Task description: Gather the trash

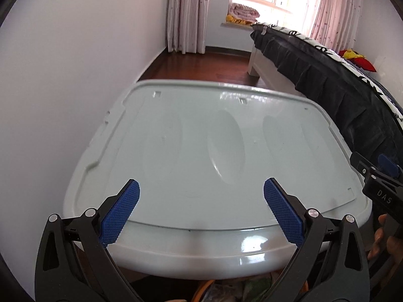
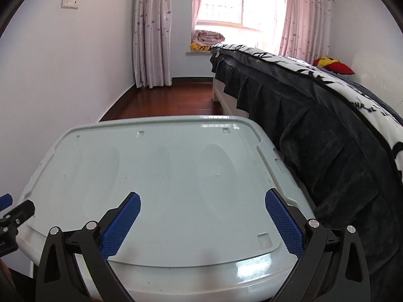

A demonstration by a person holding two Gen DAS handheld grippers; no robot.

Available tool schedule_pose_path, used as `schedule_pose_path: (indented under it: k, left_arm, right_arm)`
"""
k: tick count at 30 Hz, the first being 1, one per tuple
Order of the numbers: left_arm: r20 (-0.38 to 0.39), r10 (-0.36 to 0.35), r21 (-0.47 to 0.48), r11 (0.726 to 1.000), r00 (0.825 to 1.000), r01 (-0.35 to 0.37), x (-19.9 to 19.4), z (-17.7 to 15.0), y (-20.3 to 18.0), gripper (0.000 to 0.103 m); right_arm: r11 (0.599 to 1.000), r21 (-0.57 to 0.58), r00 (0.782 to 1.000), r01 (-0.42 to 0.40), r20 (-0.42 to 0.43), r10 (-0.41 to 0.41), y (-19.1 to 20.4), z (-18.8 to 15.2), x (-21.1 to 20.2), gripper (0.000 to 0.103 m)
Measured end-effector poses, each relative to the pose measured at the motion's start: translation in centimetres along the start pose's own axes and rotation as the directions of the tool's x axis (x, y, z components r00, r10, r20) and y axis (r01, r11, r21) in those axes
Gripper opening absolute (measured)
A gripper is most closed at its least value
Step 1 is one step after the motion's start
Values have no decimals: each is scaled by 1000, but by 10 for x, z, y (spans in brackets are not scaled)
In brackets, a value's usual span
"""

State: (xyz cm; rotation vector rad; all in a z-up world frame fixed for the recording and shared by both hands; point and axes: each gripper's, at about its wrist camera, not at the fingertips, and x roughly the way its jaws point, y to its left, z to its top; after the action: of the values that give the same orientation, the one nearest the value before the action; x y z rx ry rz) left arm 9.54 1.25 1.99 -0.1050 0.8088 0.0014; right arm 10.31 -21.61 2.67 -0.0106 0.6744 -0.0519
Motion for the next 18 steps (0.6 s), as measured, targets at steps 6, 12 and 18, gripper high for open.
schedule_pose_path:
  k: [6, 12, 18]
  left_arm:
    - [5, -23, 10, 1000, 1000, 23, 3, 1, -5, 96]
    - [-20, -31, 6, 999, 999, 32, 9, 0, -10, 96]
    - [-19, -8, 19, 1000, 1000, 9, 12, -1, -16, 96]
  right_arm:
    - [1000, 12, 1000, 12, -19, -12, -3, -2, 9, 98]
    - [1000, 7, 1000, 14, -15, -14, -4, -1, 10, 98]
    - [1000, 17, 1000, 16, -19, -16, -6, -2, 10, 98]
